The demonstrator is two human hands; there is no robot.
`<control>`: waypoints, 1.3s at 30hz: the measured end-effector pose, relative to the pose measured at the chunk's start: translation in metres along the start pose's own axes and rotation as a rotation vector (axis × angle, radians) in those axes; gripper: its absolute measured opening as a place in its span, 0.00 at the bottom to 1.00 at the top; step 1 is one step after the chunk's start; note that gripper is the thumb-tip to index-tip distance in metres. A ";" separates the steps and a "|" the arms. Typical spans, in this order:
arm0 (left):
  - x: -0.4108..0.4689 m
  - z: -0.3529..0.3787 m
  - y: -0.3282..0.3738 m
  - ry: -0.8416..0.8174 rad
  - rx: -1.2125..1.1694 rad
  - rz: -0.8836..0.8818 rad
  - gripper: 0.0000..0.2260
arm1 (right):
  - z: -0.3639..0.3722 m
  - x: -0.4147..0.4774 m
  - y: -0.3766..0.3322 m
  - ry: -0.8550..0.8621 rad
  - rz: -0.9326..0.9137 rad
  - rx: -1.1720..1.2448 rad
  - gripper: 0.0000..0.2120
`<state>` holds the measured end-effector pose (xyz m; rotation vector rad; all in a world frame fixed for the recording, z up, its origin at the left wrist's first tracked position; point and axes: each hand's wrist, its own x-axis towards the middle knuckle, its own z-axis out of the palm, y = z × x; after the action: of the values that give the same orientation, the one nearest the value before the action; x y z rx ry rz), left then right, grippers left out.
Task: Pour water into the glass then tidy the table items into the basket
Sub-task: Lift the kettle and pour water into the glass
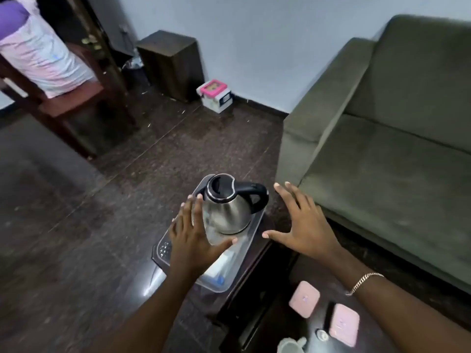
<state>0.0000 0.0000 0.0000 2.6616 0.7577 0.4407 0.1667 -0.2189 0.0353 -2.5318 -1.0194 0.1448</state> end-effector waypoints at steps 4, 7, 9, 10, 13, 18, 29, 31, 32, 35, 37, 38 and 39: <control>-0.017 0.034 -0.050 -0.021 -0.201 -0.220 0.61 | 0.052 0.034 -0.011 -0.039 -0.046 0.131 0.55; -0.018 0.059 -0.091 0.012 -0.338 -0.376 0.60 | 0.086 0.062 -0.017 0.018 -0.085 0.212 0.52; -0.015 0.074 -0.112 0.042 -0.406 -0.430 0.59 | 0.102 0.083 -0.015 0.041 -0.112 0.261 0.46; -0.013 0.082 -0.122 0.046 -0.420 -0.442 0.57 | 0.109 0.093 -0.013 0.044 -0.117 0.286 0.42; -0.005 0.102 -0.144 0.036 -0.427 -0.429 0.52 | 0.120 0.116 -0.008 0.041 -0.102 0.348 0.28; 0.014 0.119 -0.157 0.031 -0.461 -0.379 0.45 | 0.122 0.152 -0.005 -0.240 -0.028 0.299 0.16; 0.023 0.126 -0.162 0.047 -0.540 -0.480 0.42 | 0.129 0.175 -0.012 -0.504 0.050 0.426 0.08; 0.023 0.127 -0.163 0.045 -0.527 -0.481 0.42 | 0.130 0.171 -0.013 -0.457 0.062 0.465 0.10; 0.023 0.127 -0.164 0.041 -0.521 -0.481 0.42 | 0.132 0.169 -0.013 -0.446 0.063 0.482 0.11; 0.023 0.123 -0.168 0.033 -0.522 -0.476 0.42 | 0.135 0.165 -0.016 -0.425 0.061 0.504 0.10; 0.022 0.120 -0.170 0.042 -0.492 -0.448 0.41 | 0.135 0.161 -0.018 -0.413 0.060 0.508 0.07; 0.021 0.118 -0.170 0.050 -0.481 -0.436 0.40 | 0.132 0.159 -0.018 -0.403 0.058 0.515 0.06; 0.021 0.116 -0.168 0.058 -0.478 -0.425 0.40 | 0.127 0.156 -0.019 -0.387 0.052 0.518 0.06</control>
<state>-0.0141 0.1186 -0.1661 1.9904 1.0519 0.5078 0.2377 -0.0579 -0.0647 -2.0896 -0.9011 0.8280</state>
